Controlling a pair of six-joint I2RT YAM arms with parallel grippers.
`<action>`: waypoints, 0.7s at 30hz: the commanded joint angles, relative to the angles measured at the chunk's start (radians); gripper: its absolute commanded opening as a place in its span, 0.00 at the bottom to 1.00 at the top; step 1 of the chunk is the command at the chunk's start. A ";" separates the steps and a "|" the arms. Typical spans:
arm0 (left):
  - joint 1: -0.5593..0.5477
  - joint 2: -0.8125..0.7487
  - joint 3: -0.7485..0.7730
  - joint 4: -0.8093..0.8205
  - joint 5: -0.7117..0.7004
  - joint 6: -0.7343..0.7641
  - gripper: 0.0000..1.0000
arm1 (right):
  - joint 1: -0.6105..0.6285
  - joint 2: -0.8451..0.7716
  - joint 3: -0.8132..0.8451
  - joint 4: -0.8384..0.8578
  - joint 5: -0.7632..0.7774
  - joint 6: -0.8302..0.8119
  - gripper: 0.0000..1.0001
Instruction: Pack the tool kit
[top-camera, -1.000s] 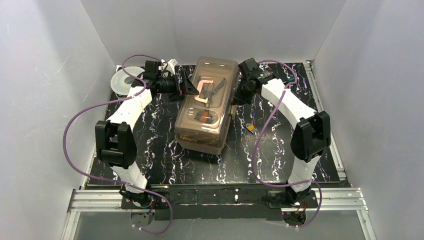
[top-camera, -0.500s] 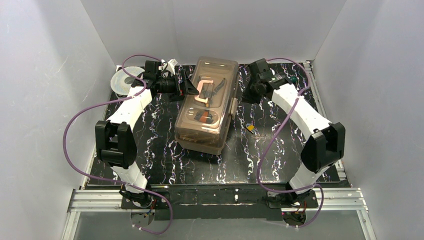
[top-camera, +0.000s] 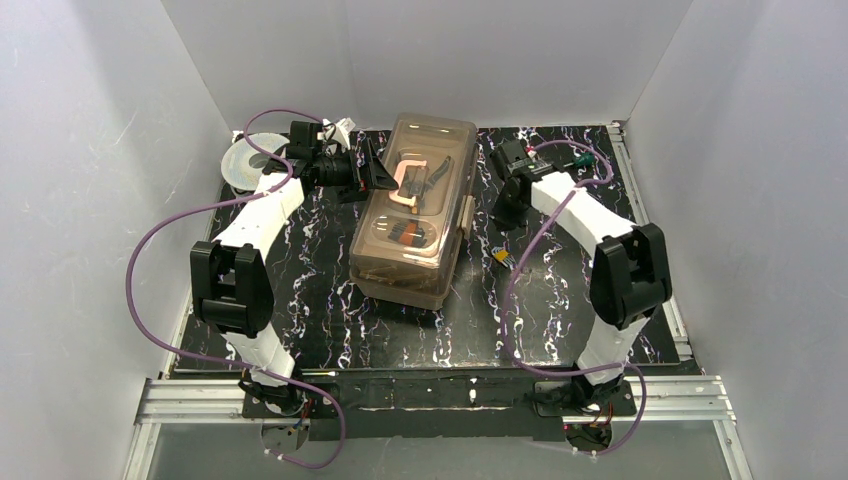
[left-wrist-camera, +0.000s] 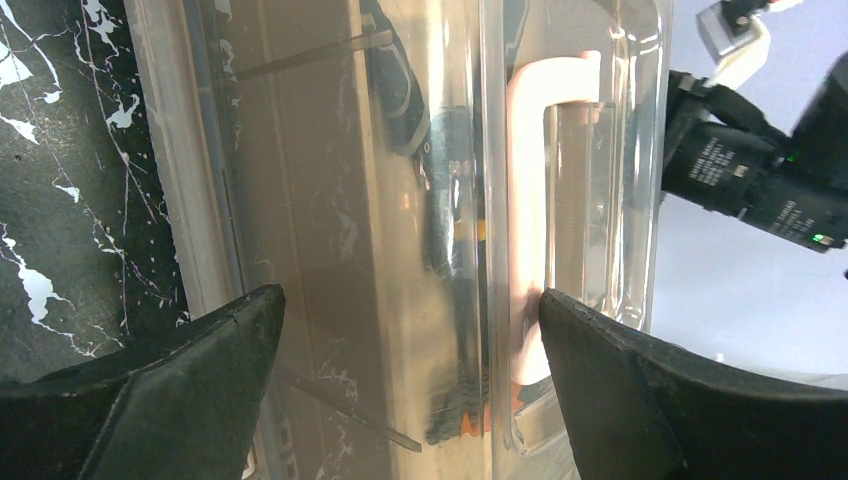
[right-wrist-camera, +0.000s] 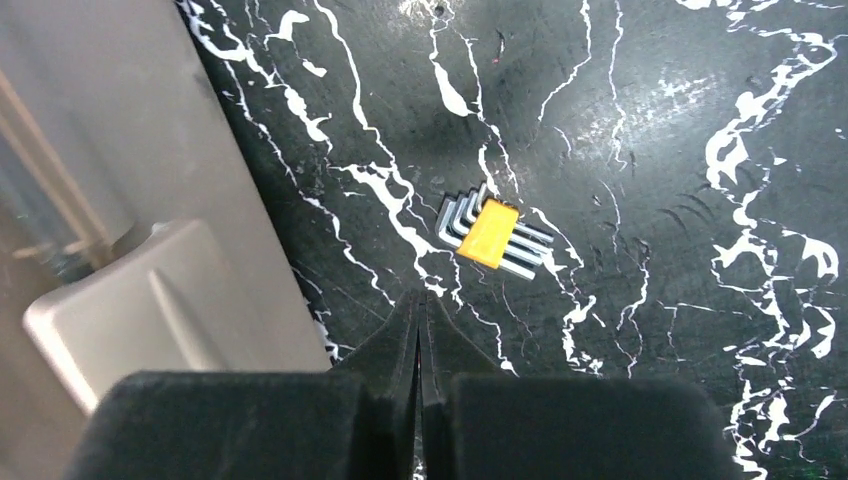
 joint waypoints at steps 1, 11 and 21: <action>-0.017 -0.020 -0.022 -0.056 0.020 0.018 0.98 | 0.007 0.060 0.037 0.063 -0.050 0.009 0.01; -0.017 0.018 -0.047 -0.008 0.072 -0.028 0.98 | 0.053 0.084 -0.108 0.667 -0.613 0.060 0.01; -0.052 0.040 -0.057 0.001 0.051 -0.029 0.98 | 0.045 0.088 -0.087 0.671 -0.651 0.041 0.01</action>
